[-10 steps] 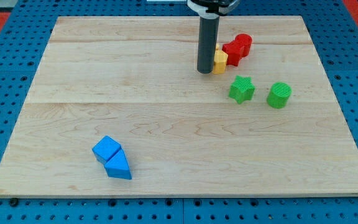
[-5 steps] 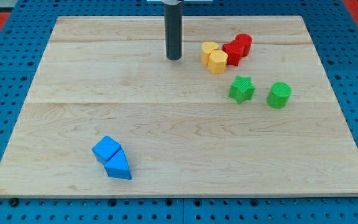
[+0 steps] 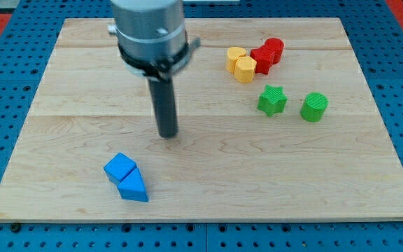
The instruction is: Place the blue triangle diagonally to the green circle
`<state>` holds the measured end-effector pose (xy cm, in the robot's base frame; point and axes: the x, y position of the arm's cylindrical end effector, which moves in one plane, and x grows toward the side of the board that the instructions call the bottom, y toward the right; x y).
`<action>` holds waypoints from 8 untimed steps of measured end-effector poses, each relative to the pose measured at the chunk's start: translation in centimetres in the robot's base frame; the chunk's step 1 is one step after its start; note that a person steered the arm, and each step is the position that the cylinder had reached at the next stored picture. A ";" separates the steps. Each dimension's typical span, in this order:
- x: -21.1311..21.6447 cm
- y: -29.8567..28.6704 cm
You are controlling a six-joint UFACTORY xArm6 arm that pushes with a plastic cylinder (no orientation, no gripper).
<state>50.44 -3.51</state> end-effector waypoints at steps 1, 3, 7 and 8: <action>8.7 7.7; 11.5 5.5; 8.4 -3.6; 5.8 -2.5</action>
<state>56.22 -6.01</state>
